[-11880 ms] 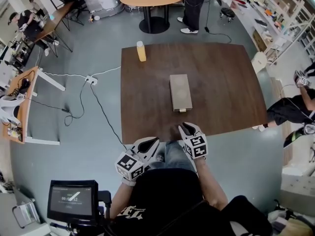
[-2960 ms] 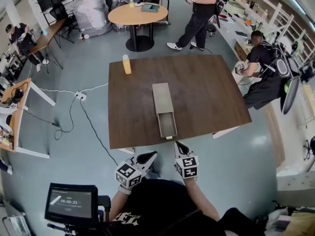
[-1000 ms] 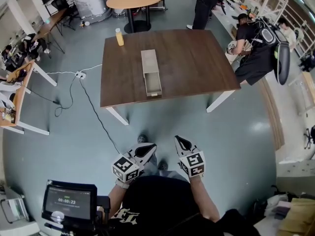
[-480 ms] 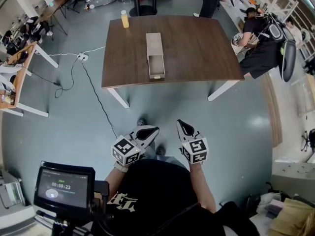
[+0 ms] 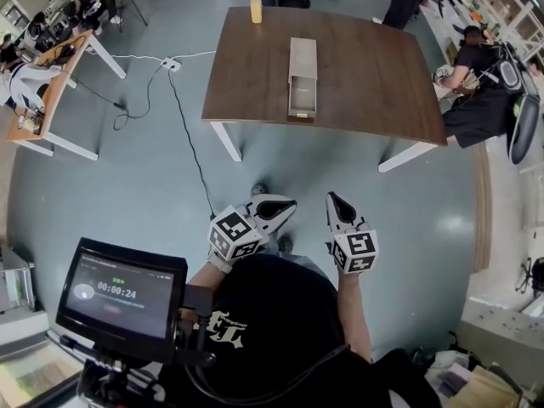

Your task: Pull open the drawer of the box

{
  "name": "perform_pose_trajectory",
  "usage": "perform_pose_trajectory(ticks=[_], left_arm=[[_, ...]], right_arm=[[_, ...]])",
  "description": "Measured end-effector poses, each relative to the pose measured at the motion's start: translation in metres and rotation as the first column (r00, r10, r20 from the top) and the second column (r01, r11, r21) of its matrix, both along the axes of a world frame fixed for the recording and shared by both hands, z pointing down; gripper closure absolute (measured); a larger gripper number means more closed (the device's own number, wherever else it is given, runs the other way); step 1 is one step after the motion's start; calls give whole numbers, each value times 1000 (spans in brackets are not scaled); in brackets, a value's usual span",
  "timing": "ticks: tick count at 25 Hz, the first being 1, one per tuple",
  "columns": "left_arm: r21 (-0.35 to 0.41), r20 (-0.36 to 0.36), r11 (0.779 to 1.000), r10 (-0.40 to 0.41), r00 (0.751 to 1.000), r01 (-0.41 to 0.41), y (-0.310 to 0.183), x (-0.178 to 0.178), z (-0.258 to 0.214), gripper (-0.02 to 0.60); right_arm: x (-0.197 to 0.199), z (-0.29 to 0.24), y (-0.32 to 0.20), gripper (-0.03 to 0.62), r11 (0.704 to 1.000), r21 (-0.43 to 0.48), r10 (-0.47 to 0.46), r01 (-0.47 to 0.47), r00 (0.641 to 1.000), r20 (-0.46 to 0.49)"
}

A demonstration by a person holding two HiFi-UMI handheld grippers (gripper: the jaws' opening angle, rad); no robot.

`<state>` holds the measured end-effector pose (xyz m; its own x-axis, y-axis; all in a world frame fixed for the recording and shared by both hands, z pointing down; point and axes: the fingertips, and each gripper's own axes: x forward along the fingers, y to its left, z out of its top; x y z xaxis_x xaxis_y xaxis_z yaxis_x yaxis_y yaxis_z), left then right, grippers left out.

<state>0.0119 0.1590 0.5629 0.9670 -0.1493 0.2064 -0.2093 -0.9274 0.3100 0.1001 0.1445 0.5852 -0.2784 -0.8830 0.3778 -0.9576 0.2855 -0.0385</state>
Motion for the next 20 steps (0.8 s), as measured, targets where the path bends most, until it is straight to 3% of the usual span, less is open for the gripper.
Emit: perform_pose_trajectory(ticks=[6,20], left_arm=[[-11,7,1000,-29,1000,29,3,-16,5,577],[-28,4,999,-35,999,35,1,-12,6,577]], right_arm=[[-13,1,1,606,1000,4,-24,24,1000,11],[-5,2,-4,606,1000,-17,-8,9,999,45]])
